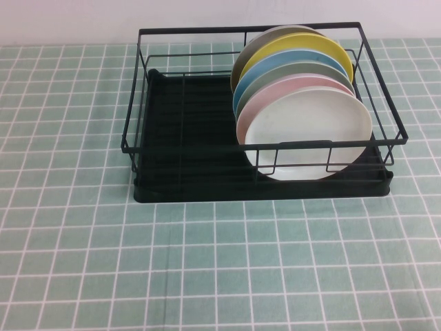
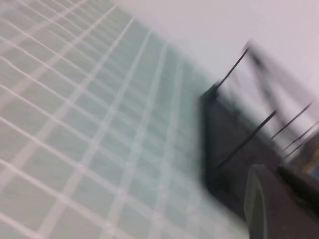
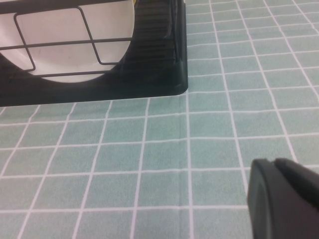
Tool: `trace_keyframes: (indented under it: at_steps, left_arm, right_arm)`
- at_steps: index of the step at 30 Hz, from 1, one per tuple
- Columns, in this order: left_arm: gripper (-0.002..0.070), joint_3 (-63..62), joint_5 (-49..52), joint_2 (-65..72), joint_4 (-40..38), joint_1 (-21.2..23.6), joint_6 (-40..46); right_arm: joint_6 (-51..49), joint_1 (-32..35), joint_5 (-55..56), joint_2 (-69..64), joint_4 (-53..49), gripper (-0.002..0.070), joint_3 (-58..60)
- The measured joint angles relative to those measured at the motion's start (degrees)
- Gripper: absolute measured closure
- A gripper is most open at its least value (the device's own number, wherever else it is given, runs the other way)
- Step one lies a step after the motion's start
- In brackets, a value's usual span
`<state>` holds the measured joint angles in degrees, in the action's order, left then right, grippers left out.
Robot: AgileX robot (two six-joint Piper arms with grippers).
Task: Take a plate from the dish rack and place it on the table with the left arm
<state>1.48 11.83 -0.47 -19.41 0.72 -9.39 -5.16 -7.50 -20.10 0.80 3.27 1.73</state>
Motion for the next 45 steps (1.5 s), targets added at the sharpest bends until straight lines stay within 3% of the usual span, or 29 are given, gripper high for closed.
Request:
trace_keyframes:
  at_steps: [2, 4, 12, 15, 22, 29, 34, 40, 45]
  left_arm:
    - [0.0679, 0.0, -3.2, 0.0, -7.8, 0.0, -3.1]
    - [0.0679, 0.0, -5.0, 0.0, -10.9, 0.0, -4.0]
    - [0.0679, 0.0, -7.8, 0.0, -14.1, 0.0, -4.8]
    - [0.0679, -0.1, -2.9, 0.0, -14.2, -0.7, -2.7]
    - [0.0679, -14.7, 20.0, 10.5, -14.3, -3.9, 16.3]
    - [0.0679, -36.2, 39.4, 32.7, -20.7, -5.4, 52.5]
    - [0.0679, -50.5, 48.6, 46.8, -25.3, -5.5, 71.9]
    - [0.0679, -65.2, 49.0, 62.3, -32.0, -6.5, 81.2]
    - [0.0679, -74.9, 45.5, 72.2, -29.8, -12.3, 80.7]
  right_arm:
    - [0.0, 0.0, 0.0, 0.0, 0.0, 0.0694, 0.0]
    - [0.0, 0.0, 0.0, 0.0, 0.0, 0.0694, 0.0]
    - [0.0, 0.0, 0.0, 0.0, 0.0, 0.0694, 0.0]
    - [0.0, 0.0, 0.0, 0.0, 0.0, 0.0694, 0.0]
    - [0.0, 0.0, 0.0, 0.0, 0.1, 0.0694, 0.0]
    - [0.0, 0.0, 0.0, 0.0, 0.6, 0.0694, 0.0]
    - [0.0, 0.0, 0.0, 0.0, 0.7, 0.0694, 0.0]
    - [0.0, 0.0, 0.0, 0.0, 0.8, 0.0694, 0.0]
    - [0.0, 0.0, 0.0, 0.0, 0.9, 0.0694, 0.0]
